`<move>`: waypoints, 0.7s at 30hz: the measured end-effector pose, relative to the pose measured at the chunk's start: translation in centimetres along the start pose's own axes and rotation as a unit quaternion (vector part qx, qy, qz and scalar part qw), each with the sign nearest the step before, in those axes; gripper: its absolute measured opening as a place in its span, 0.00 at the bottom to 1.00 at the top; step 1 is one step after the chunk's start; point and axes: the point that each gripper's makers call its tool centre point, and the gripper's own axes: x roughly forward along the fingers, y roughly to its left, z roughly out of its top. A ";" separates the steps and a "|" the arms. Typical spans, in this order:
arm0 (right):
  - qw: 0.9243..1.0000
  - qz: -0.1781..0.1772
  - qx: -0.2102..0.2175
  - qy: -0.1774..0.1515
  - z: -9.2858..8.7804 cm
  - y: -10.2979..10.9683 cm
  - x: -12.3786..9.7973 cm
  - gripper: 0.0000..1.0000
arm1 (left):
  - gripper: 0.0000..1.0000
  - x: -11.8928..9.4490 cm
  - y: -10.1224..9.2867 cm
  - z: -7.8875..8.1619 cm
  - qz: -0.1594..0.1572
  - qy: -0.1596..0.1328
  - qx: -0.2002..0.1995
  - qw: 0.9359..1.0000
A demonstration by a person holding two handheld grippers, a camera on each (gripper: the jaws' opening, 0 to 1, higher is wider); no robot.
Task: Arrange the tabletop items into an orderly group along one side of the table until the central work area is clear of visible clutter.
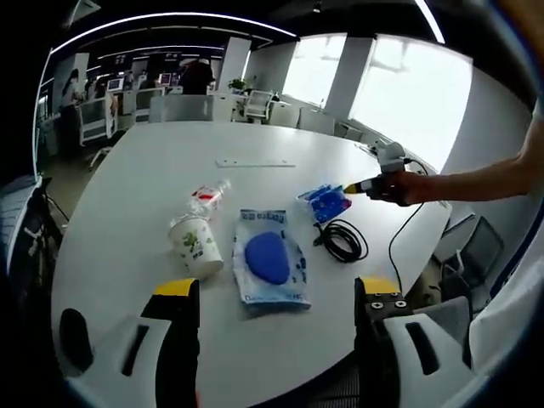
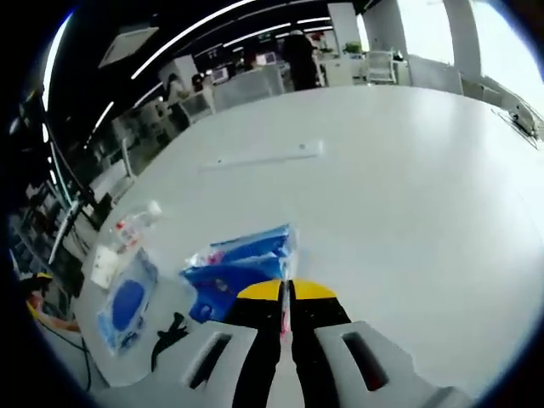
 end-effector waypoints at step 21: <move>1.000 -0.013 0.016 0.015 -2.0 -1.7 0.6 0.00 | 0.76 0.3 -0.1 -0.4 -0.001 0.008 -0.001 1.000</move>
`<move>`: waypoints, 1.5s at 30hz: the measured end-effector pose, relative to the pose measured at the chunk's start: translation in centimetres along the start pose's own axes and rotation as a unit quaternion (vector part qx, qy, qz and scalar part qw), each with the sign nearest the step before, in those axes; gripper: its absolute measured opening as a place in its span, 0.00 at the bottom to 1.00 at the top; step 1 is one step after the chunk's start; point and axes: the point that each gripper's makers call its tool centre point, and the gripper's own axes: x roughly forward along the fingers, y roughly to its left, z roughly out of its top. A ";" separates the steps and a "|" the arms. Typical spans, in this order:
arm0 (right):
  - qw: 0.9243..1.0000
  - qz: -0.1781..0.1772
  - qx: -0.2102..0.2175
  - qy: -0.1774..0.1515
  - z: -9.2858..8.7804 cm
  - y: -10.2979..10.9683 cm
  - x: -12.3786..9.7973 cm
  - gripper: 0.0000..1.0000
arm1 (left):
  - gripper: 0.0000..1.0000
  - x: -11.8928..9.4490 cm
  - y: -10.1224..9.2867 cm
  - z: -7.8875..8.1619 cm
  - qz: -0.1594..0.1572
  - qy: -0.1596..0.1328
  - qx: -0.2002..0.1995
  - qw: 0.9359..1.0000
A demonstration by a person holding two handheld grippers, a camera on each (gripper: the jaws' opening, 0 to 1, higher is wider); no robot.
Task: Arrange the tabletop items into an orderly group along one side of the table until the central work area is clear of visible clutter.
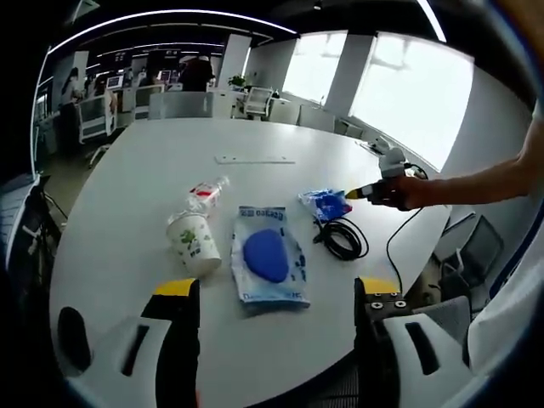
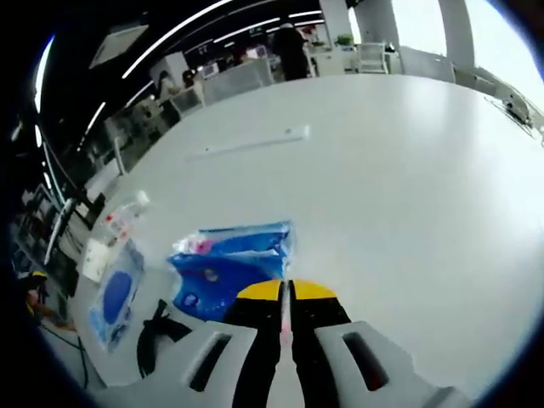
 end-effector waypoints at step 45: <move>0.998 0.015 -0.059 -0.001 0.5 1.7 -2.2 0.07 | 0.75 0.6 -1.3 -0.7 -0.016 -0.005 -0.015 1.000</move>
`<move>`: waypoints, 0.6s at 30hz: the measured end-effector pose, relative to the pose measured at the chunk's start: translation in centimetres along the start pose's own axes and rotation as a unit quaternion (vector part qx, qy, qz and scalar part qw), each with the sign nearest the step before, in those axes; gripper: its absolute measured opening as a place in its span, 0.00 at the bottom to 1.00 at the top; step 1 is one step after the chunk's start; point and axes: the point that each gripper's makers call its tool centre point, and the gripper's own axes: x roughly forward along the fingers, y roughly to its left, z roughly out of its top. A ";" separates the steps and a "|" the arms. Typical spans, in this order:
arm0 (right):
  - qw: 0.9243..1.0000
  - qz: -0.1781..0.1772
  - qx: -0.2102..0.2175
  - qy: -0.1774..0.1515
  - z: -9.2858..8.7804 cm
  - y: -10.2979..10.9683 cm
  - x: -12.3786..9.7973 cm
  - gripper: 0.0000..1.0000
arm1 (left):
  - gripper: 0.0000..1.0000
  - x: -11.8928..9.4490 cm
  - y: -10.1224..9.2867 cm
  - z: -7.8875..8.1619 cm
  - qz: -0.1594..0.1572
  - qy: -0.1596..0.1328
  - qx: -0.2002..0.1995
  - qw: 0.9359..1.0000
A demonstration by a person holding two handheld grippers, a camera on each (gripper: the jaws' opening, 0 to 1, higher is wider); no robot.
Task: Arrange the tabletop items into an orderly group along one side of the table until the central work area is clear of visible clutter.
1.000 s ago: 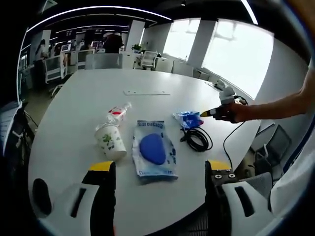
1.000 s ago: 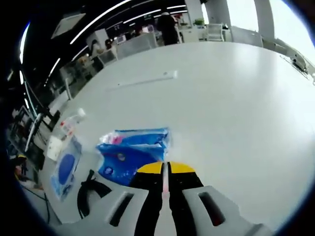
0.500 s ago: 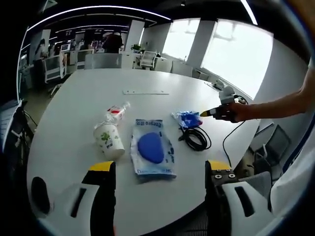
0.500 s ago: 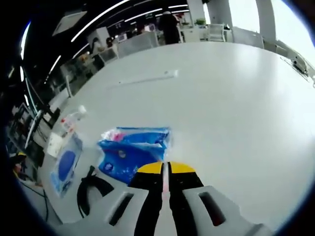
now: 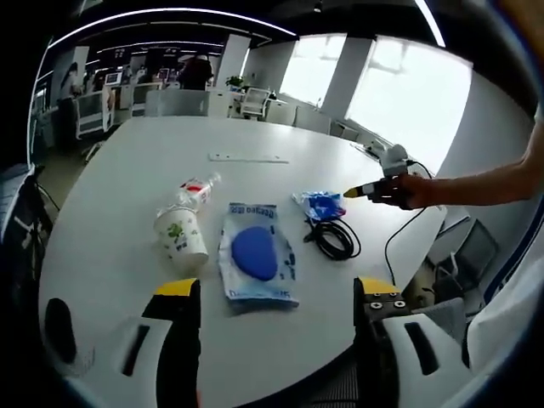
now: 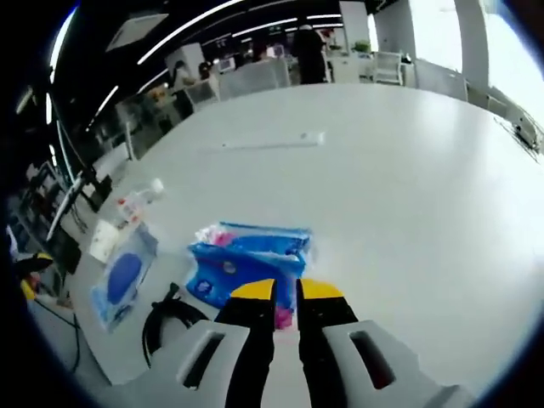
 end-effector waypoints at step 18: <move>0.993 0.081 -0.090 0.009 0.6 6.0 4.9 0.07 | 0.64 4.0 -1.6 -4.5 0.001 0.044 -0.047 0.998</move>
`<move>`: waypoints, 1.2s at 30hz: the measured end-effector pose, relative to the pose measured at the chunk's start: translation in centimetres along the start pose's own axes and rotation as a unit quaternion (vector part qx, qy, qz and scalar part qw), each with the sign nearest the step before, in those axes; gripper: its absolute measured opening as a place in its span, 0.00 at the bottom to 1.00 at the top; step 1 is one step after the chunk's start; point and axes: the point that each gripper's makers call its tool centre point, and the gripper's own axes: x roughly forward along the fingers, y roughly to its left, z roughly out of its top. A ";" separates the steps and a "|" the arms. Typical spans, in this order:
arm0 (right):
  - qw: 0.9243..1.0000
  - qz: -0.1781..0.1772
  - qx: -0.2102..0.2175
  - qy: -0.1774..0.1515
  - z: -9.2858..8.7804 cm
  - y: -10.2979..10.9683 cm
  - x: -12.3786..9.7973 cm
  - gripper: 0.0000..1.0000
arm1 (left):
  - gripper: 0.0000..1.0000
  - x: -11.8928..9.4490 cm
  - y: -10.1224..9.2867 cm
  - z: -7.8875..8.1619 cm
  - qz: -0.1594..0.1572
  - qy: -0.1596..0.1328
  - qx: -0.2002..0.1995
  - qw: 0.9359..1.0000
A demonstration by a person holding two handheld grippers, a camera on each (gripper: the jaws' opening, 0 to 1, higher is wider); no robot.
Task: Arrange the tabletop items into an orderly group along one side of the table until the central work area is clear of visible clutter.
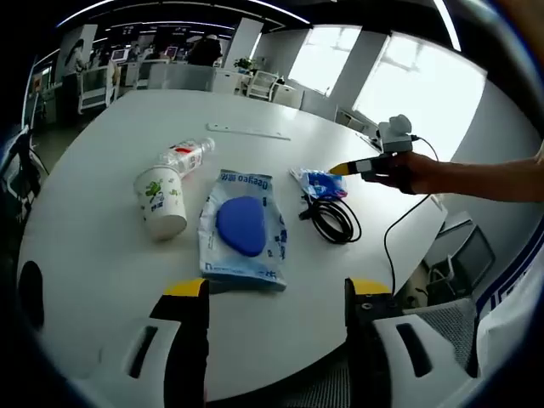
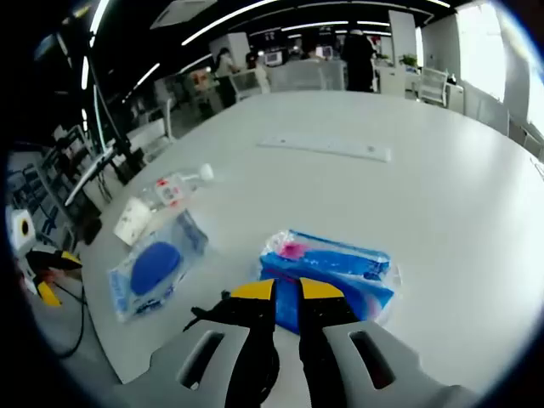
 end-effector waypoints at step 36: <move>0.990 0.105 -0.081 0.044 1.2 8.0 5.4 0.12 | 0.49 5.2 0.9 -2.4 0.031 0.031 -0.150 0.988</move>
